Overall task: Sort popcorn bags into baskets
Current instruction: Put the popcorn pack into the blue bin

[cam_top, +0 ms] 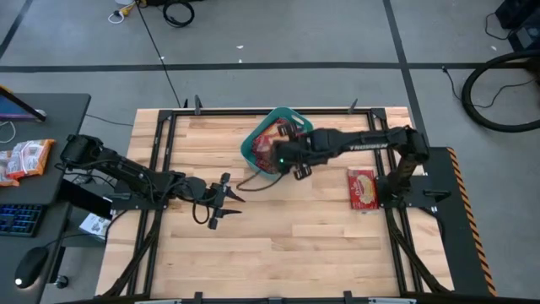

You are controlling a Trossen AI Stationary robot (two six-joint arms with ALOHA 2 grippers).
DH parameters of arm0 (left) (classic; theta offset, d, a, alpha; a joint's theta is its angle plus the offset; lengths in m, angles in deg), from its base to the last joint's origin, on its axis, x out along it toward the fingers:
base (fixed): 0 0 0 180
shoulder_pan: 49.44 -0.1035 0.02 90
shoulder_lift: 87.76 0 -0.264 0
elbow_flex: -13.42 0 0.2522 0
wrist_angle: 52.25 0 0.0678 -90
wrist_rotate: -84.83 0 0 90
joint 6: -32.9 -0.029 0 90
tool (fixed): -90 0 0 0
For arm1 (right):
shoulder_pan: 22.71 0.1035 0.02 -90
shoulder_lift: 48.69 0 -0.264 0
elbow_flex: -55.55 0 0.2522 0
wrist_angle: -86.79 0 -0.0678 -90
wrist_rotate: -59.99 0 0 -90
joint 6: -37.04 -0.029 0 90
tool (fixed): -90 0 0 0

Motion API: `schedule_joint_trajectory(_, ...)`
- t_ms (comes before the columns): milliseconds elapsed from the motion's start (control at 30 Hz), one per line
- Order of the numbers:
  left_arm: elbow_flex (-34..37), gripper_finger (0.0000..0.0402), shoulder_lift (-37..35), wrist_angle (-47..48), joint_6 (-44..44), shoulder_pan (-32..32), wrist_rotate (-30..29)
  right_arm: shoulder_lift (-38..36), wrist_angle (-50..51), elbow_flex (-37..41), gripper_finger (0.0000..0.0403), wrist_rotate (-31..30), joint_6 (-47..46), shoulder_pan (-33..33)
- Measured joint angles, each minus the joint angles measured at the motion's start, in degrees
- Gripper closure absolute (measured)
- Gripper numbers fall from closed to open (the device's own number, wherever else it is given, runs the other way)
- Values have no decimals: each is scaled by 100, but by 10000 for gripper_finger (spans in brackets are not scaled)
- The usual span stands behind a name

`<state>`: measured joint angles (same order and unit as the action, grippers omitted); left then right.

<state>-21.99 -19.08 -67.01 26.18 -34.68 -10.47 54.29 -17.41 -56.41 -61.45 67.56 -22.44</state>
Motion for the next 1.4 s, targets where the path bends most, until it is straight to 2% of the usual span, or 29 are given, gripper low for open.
schedule_joint_trajectory(100, 0, 230, 0, 3, 0, 0, 0, 0, -167, 0, 400, 79, 597, -266)
schedule_joint_trajectory(233, 0, 230, 0, 3, 0, -9, 0, 79, -371, -4, 399, 502, 1300, -607)
schedule_joint_trajectory(500, -4, 230, 0, 21, 2, -15, -1, 692, -680, 7, 385, 562, 2483, -1098)
schedule_joint_trajectory(800, -4, 230, 0, 119, 4, -17, 0, 1106, -906, 9, 360, 587, 2818, -1421)
schedule_joint_trajectory(1000, -4, 230, 0, 97, 2, -17, -2, 1110, -960, 4, 298, 450, 2803, -1431)
schedule_joint_trajectory(1200, -4, 230, 0, 97, 2, -17, 0, 886, -881, -5, 241, -18, 2156, -1181)
schedule_joint_trajectory(1300, -4, 230, 0, 97, 2, -17, -1, 670, -773, -9, 228, -216, 1470, -942)
schedule_joint_trajectory(1400, -4, 230, 0, 97, 1, -17, -1, 505, -616, -9, 225, -549, 354, -692)
